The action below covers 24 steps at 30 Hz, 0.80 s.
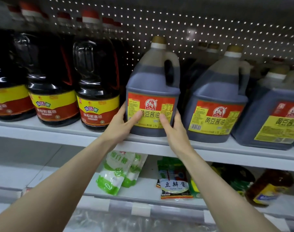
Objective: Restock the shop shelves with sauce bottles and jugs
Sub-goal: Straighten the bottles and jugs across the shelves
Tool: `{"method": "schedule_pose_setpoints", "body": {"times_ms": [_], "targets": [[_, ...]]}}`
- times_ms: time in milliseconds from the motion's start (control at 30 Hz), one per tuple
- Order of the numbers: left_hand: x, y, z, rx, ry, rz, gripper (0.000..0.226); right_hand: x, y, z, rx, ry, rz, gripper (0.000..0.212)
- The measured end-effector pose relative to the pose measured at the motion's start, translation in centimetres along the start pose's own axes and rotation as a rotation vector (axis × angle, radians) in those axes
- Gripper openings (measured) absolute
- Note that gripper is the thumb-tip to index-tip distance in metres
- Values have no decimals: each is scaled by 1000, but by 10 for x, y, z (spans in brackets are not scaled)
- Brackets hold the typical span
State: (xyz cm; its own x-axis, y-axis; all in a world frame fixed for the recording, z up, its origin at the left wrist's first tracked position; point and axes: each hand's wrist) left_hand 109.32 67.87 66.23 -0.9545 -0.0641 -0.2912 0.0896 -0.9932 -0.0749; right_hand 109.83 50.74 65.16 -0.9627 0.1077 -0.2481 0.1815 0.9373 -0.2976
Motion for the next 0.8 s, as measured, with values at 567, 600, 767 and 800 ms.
{"method": "schedule_pose_setpoints", "body": {"times_ms": [567, 600, 767, 800], "targets": [[-4, -5, -5, 0, 16, -45, 48, -1, -3, -4, 91, -40, 12, 61], [-4, -5, -5, 0, 10, -46, 48, -1, -3, -4, 97, -40, 9, 61], [-5, -5, -3, 1, -6, -52, 49, -2, -4, -6, 107, -25, -10, 62], [-5, -5, -3, 0, -11, -55, 50, -2, -4, -6, 108, -21, -13, 62]]}}
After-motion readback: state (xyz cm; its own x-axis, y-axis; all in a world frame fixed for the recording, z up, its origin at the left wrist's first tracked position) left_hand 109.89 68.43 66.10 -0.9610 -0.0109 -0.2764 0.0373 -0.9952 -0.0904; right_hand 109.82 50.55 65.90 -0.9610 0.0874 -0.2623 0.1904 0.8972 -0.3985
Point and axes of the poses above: each hand's wrist, its own x-axis away from the middle knuckle, its own y-axis out of the palm, z = x × y, and after that the axes turned 5 degrees about z, right-handed
